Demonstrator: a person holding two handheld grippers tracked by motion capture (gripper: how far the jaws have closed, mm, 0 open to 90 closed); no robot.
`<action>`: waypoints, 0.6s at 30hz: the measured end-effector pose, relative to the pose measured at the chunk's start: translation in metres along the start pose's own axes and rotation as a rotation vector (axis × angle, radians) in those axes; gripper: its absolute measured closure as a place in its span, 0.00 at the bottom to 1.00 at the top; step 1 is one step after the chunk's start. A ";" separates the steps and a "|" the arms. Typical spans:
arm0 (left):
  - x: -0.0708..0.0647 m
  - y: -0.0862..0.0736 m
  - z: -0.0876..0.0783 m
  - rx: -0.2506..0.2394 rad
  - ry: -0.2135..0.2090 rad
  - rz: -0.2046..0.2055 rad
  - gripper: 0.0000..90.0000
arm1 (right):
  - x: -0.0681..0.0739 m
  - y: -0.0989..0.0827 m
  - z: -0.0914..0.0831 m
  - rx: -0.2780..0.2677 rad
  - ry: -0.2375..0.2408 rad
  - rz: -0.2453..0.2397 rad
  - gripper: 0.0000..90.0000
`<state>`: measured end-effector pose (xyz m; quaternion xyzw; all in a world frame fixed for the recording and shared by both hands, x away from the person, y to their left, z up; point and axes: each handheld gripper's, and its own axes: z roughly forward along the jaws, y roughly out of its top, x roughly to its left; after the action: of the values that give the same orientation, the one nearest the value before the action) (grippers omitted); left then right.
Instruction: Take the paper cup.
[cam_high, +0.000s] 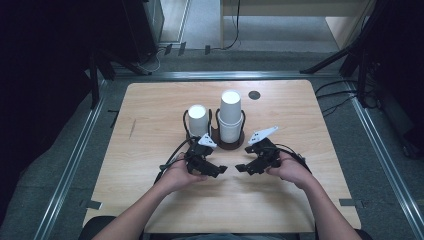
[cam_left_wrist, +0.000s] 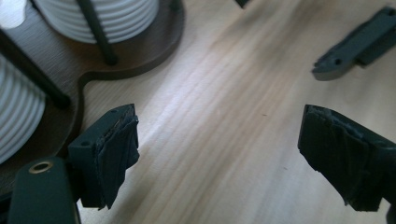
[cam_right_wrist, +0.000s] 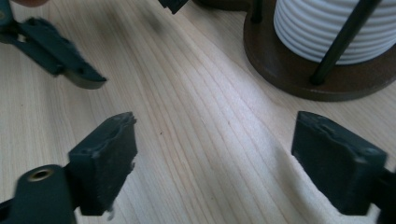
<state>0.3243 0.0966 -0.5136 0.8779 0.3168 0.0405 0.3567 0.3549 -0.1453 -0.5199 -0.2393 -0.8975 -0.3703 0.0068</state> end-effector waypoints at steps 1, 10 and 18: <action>-0.001 0.001 -0.001 -0.003 0.014 0.005 0.17 | 0.001 0.001 0.000 0.000 -0.007 -0.005 0.15; 0.002 0.003 -0.010 -0.020 -0.016 0.005 0.44 | 0.009 0.010 -0.008 0.005 0.056 -0.053 0.24; 0.005 0.002 -0.013 0.004 -0.036 -0.016 0.53 | 0.014 0.019 -0.017 -0.019 0.060 -0.060 0.31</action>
<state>0.3253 0.1059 -0.5030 0.8767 0.3173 0.0215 0.3609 0.3478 -0.1389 -0.4919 -0.2014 -0.9001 -0.3858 0.0203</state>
